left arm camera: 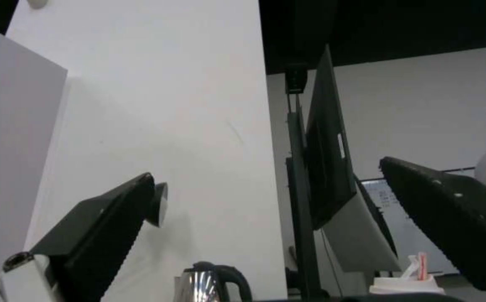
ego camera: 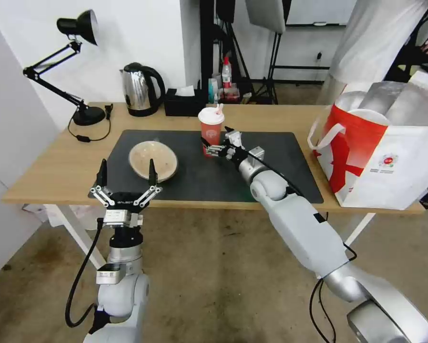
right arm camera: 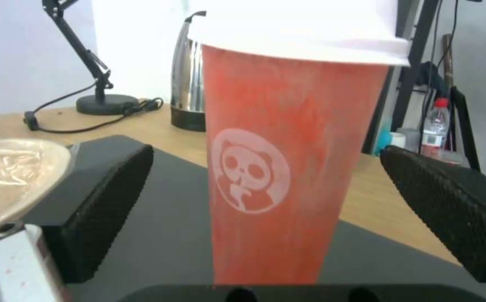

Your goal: Pick up the trash from the table and place it into the takeout bag.

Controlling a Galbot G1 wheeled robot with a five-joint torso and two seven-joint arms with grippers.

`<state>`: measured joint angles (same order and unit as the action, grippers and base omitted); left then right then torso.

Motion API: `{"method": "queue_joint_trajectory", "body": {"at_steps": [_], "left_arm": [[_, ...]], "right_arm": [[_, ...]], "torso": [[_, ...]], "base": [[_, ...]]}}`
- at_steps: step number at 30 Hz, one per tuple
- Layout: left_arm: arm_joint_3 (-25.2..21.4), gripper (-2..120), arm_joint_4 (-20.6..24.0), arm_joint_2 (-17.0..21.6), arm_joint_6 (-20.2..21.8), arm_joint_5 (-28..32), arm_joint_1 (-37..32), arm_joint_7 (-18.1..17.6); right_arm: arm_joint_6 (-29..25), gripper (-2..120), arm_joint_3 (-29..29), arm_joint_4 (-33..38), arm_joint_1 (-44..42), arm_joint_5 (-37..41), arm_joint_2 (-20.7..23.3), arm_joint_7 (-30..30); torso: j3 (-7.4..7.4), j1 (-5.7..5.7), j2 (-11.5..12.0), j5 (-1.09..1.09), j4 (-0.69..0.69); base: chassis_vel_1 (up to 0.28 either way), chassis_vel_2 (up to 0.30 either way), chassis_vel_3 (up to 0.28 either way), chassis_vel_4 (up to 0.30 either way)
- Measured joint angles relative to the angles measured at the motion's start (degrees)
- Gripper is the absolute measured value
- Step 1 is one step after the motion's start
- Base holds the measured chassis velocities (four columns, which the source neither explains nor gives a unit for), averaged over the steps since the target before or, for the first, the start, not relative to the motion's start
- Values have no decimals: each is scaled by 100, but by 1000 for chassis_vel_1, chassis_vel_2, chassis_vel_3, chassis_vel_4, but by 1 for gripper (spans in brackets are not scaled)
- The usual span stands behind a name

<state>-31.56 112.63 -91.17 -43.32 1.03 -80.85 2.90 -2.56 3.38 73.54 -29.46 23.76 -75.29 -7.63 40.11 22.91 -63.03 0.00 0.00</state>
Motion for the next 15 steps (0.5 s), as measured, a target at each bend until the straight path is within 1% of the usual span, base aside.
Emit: {"method": "queue_joint_trajectory", "body": {"at_steps": [15], "left_arm": [[-1,100,-42,0,-6,0,33,0]], "right_arm": [[-132,100,35,-171,151,-37,-36,4]], "torso": [[0,0,0,0,0]], "base": [[0,0,0,0]]}}
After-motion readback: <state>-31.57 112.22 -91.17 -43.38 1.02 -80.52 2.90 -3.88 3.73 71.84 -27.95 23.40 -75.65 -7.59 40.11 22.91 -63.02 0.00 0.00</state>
